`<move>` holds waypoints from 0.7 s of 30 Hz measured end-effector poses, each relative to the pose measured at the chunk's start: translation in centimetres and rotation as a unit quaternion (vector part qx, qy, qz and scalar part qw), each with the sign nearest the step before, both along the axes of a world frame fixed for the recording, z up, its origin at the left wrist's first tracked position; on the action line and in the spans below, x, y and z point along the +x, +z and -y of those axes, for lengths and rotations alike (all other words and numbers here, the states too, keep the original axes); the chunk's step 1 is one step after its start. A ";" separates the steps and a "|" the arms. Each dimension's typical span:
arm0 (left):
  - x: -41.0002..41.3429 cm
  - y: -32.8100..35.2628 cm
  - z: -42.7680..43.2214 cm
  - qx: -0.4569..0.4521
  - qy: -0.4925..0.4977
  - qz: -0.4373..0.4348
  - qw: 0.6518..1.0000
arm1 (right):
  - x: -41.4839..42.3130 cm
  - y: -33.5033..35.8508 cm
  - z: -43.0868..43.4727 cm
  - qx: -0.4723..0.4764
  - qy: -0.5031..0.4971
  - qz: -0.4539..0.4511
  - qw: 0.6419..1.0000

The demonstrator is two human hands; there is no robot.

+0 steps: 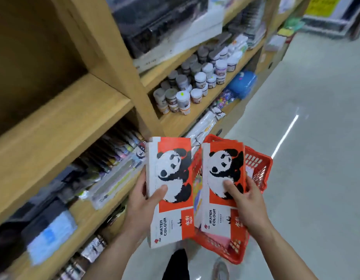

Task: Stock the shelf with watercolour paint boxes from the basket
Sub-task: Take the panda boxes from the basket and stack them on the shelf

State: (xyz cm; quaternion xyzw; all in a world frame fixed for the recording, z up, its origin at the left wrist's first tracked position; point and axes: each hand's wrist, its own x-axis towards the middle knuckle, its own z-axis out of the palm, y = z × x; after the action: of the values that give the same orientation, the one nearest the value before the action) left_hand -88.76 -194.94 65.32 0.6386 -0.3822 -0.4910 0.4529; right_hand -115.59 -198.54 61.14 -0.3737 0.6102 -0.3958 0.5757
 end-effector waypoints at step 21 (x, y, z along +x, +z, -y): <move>18.3 17.3 -10.2 -0.172 0.337 -0.003 0.926 | 32.5 22.8 12.7 -0.052 0.354 0.019 0.933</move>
State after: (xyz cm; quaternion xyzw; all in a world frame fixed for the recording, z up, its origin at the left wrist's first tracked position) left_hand -70.50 -184.71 82.61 0.6409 -0.2216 -0.2381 0.6953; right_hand -83.14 -211.20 83.99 -0.5875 0.4059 -0.2040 0.6697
